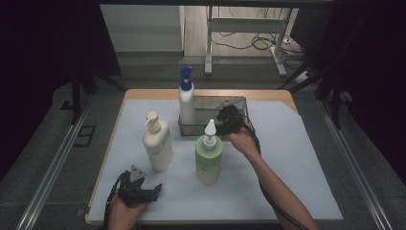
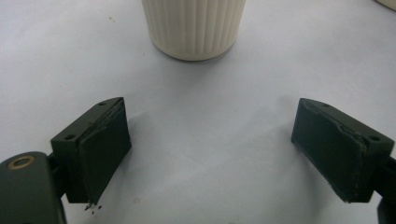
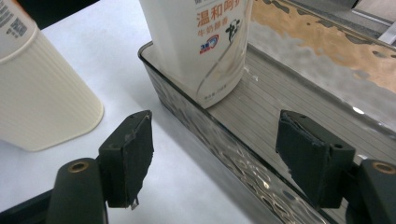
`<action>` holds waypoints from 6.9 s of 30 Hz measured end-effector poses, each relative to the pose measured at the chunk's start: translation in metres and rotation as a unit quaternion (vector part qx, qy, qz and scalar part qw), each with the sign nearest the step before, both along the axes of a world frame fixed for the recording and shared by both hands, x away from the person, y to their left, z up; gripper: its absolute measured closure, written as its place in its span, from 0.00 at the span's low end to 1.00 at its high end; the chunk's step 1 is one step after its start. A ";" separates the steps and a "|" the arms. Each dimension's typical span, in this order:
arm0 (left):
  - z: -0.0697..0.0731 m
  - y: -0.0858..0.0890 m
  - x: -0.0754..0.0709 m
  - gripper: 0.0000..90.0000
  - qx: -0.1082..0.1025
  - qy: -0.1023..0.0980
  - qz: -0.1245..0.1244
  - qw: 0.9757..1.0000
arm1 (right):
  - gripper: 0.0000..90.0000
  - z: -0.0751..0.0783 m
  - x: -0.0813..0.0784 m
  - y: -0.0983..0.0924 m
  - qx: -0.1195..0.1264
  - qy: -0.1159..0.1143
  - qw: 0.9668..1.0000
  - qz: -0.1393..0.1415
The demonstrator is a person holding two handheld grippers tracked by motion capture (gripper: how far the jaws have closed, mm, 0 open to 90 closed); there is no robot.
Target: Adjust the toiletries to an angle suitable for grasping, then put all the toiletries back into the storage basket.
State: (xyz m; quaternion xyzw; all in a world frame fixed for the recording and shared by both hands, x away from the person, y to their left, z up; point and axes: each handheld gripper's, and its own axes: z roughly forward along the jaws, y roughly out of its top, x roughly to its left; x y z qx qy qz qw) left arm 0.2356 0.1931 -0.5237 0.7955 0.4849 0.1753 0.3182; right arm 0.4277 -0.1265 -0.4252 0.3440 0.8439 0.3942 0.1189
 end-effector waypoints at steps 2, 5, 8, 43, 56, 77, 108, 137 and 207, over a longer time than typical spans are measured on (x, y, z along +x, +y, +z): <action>0.000 0.000 0.000 0.12 -0.001 0.000 0.000 1.000 | 0.30 0.000 -0.002 -0.003 -0.002 0.002 1.000 0.003; 0.000 0.000 0.000 0.12 0.000 0.000 0.000 1.000 | 0.29 -0.001 -0.008 -0.007 -0.007 0.003 1.000 0.006; 0.000 0.000 0.000 0.12 0.000 0.000 0.000 1.000 | 0.28 -0.001 -0.012 -0.011 -0.005 0.001 1.000 0.008; 0.000 0.000 0.000 0.12 -0.001 0.000 0.000 1.000 | 0.24 -0.008 -0.066 -0.055 -0.011 -0.016 1.000 0.017; 0.000 0.000 0.000 0.12 -0.001 0.000 0.000 1.000 | 0.22 -0.011 -0.085 -0.070 -0.009 -0.019 1.000 0.021; 0.000 0.000 0.000 0.12 -0.001 -0.001 0.001 1.000 | 0.14 -0.024 -0.118 -0.071 0.001 -0.011 0.998 0.056; 0.000 0.000 0.000 0.12 -0.002 -0.001 0.002 1.000 | 0.00 -0.012 -0.125 -0.015 0.008 -0.030 0.994 0.103; 0.000 0.000 0.000 0.12 -0.002 -0.001 0.002 1.000 | 0.13 -0.012 -0.122 0.006 0.006 -0.043 0.995 0.089; 0.000 0.000 0.000 0.12 -0.001 0.000 0.001 1.000 | 0.14 0.088 -0.030 -0.017 0.009 -0.090 0.995 -0.034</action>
